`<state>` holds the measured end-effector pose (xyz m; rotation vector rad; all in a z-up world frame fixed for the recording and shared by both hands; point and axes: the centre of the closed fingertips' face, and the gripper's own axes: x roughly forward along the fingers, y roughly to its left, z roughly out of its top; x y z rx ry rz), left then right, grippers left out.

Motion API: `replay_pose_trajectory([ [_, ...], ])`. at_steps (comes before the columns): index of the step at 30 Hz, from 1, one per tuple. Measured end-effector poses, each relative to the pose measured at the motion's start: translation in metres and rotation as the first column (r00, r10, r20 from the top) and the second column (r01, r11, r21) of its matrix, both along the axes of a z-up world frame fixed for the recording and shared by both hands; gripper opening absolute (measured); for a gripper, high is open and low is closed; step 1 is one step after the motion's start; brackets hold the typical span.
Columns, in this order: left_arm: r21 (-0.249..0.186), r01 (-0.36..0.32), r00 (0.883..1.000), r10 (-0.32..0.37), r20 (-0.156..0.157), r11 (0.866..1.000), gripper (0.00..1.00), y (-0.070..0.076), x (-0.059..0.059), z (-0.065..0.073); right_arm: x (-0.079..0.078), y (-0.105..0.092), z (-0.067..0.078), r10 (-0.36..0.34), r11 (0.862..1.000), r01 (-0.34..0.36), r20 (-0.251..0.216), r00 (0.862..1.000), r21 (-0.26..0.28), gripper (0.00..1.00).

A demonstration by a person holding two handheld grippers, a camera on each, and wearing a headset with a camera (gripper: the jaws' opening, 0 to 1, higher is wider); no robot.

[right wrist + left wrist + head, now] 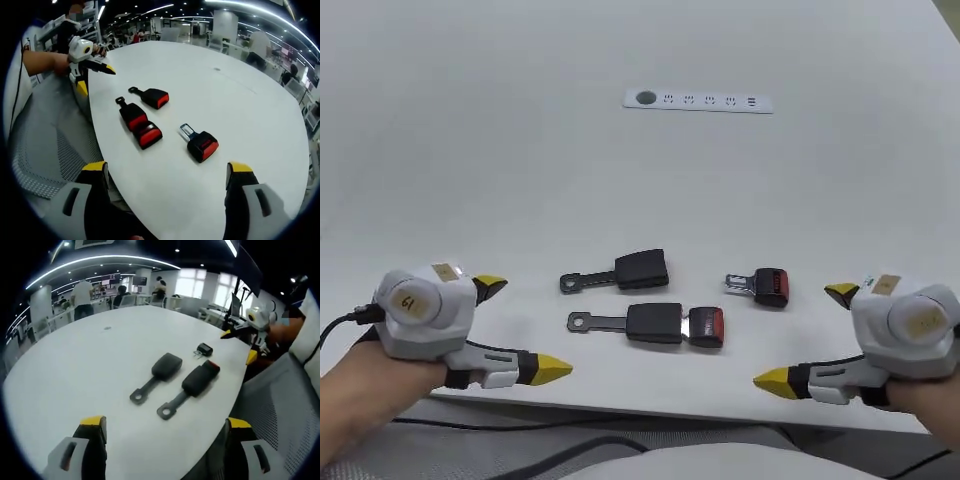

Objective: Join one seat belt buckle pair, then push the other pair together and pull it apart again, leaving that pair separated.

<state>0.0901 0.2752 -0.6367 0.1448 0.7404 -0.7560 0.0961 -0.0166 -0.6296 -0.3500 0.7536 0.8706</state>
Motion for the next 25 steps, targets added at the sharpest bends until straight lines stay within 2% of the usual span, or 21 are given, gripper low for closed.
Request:
replay_pose_trajectory([
  [8,0.015,0.009,1.000,-0.009,-0.011,1.000,1.00,-0.001,-0.004,-0.001,0.000,0.001,0.007,-0.015,1.000,0.015,0.021,1.000,0.019,0.97],
  [11,0.014,0.007,1.000,-0.007,-0.013,1.000,1.00,-0.003,-0.005,-0.001,0.000,0.001,0.006,-0.026,0.999,0.025,0.019,0.999,0.026,0.97],
  [15,0.012,0.008,1.000,-0.008,-0.027,1.000,1.00,-0.004,-0.006,-0.004,-0.007,0.005,0.005,-0.023,0.999,0.023,0.015,1.000,0.030,0.97],
  [19,0.009,0.003,1.000,-0.003,-0.021,1.000,1.00,-0.005,-0.006,-0.001,-0.011,0.007,0.006,-0.016,0.999,0.016,0.013,1.000,0.029,0.97],
  [21,0.008,-0.004,1.000,0.004,-0.018,1.000,1.00,-0.004,-0.006,-0.001,-0.007,0.004,-0.001,-0.016,0.999,0.015,0.017,1.000,0.029,0.98],
  [23,0.007,-0.008,1.000,0.008,-0.015,1.000,1.00,-0.004,-0.007,0.000,-0.011,0.006,0.005,-0.017,0.999,0.016,0.015,1.000,0.031,0.98],
  [25,0.005,-0.009,1.000,0.009,-0.012,1.000,1.00,-0.004,-0.007,0.001,-0.010,0.005,0.006,-0.019,0.999,0.019,0.018,1.000,0.031,0.98],
])
